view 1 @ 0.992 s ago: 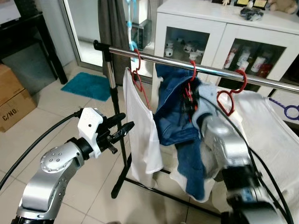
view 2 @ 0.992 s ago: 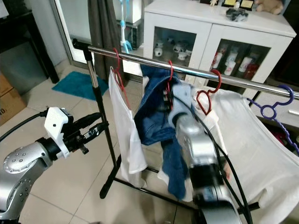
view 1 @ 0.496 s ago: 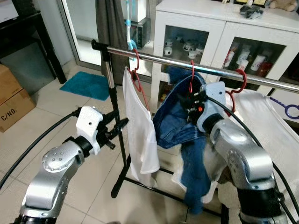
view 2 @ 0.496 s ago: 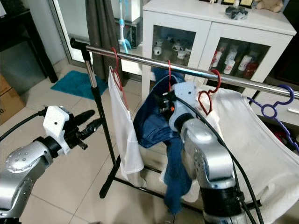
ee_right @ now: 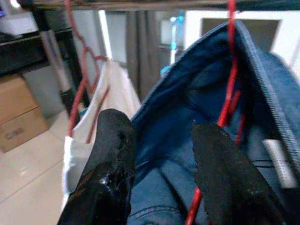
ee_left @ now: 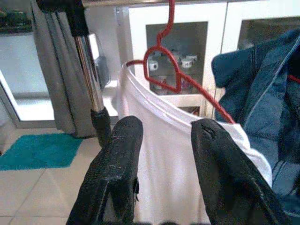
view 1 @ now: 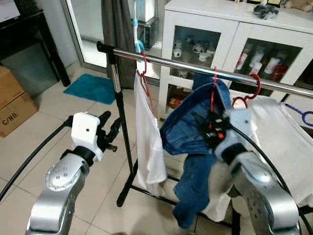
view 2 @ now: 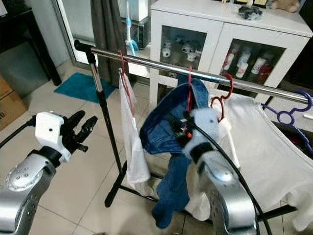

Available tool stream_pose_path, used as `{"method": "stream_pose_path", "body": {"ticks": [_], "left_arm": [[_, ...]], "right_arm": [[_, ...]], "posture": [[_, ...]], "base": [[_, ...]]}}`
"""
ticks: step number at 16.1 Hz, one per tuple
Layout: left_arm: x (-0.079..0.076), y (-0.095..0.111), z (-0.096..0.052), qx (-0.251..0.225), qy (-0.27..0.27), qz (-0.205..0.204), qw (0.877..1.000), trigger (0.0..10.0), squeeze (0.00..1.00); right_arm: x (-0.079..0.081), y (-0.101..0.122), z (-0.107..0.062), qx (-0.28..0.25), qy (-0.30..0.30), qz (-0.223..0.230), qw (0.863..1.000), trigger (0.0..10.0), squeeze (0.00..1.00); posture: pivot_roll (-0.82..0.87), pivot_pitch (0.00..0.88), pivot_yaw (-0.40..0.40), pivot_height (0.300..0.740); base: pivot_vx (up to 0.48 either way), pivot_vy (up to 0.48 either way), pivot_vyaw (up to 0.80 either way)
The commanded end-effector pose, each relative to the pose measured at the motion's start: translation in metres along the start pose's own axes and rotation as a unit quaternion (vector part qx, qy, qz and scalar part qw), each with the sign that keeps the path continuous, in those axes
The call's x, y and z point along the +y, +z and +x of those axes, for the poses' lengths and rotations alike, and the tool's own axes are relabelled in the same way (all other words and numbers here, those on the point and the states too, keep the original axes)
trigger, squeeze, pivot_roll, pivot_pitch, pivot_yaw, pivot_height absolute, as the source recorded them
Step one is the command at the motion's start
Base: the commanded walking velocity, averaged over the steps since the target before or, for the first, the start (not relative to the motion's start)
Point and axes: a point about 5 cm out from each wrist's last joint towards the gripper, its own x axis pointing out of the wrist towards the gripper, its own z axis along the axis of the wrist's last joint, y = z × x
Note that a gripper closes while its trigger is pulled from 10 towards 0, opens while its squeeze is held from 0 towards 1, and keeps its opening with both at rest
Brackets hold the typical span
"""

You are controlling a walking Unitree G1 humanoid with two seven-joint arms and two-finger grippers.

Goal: Hang hanger

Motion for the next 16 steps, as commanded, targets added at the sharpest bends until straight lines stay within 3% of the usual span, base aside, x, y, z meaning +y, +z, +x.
{"method": "stream_pose_path", "body": {"ticks": [1, 4, 7, 8, 9, 11, 13, 15, 16], "left_arm": [[-0.003, 0.0, -0.002, -0.001, -0.001, 0.008, 1.0, 10.0, 0.0], [-0.005, 0.002, -0.005, -0.009, -0.001, 0.011, 1.0, 10.0, 0.0], [-0.007, -0.002, -0.002, 0.0, -0.002, 0.018, 1.0, 10.0, 0.0], [-0.007, -0.002, 0.0, -0.005, -0.004, 0.026, 1.0, 10.0, 0.0], [-0.007, -0.001, 0.001, -0.006, -0.005, 0.026, 1.0, 10.0, 0.0], [-0.007, 0.0, 0.002, -0.013, -0.012, 0.033, 0.999, 10.0, 0.0], [-0.009, 0.001, 0.001, -0.019, -0.025, 0.034, 0.999, 10.0, 0.0], [-0.01, 0.0, 0.0, -0.015, -0.032, 0.034, 0.999, 10.0, 0.0], [-0.011, 0.0, -0.002, -0.017, -0.041, 0.027, 0.999, 10.0, 0.0]], "right_arm": [[-0.004, 0.005, -0.006, -0.021, -0.013, -0.01, 1.0, 10.0, 0.0], [0.008, 0.013, -0.015, -0.046, 0.055, 0.005, 0.997, 10.0, 0.0], [0.02, 0.011, -0.003, -0.022, 0.114, -0.029, 0.993, 10.0, 0.0], [0.028, 0.01, 0.005, -0.016, 0.154, -0.062, 0.986, 10.0, 0.0], [0.032, 0.01, 0.008, -0.016, 0.169, -0.051, 0.984, 10.0, 0.0], [0.042, 0.012, 0.012, -0.029, 0.213, -0.032, 0.976, 10.0, 1.0], [0.052, 0.016, 0.012, -0.059, 0.265, -0.008, 0.962, 10.0, 1.0], [0.051, 0.019, 0.01, -0.084, 0.27, 0.007, 0.959, 10.0, 1.0], [0.047, 0.031, 0.006, -0.141, 0.263, 0.057, 0.953, 10.0, 1.0]], "posture": [[0.03, 0.0, 0.003, 0.74], [0.02, 0.0, 0.004, 0.74], [0.03, 0.0, -0.002, 0.74], [0.03, 0.0, -0.003, 0.74], [0.03, 0.0, -0.004, 0.74], [0.04, 0.0, -0.006, 0.74], [0.04, 0.0, -0.005, 0.74], [0.04, 0.0, -0.005, 0.74], [0.04, 0.0, -0.004, 0.74]], "base": [[0.0, 0.0, 0.0], [0.0, 0.0, 0.0], [0.0, 0.0, 0.0], [0.0, 0.0, 0.0], [0.0, 0.0, 0.0], [0.0, 0.0, 0.0], [0.0, 0.0, 0.0], [0.0, 0.0, 0.0], [0.0, 0.0, 0.0]]}}
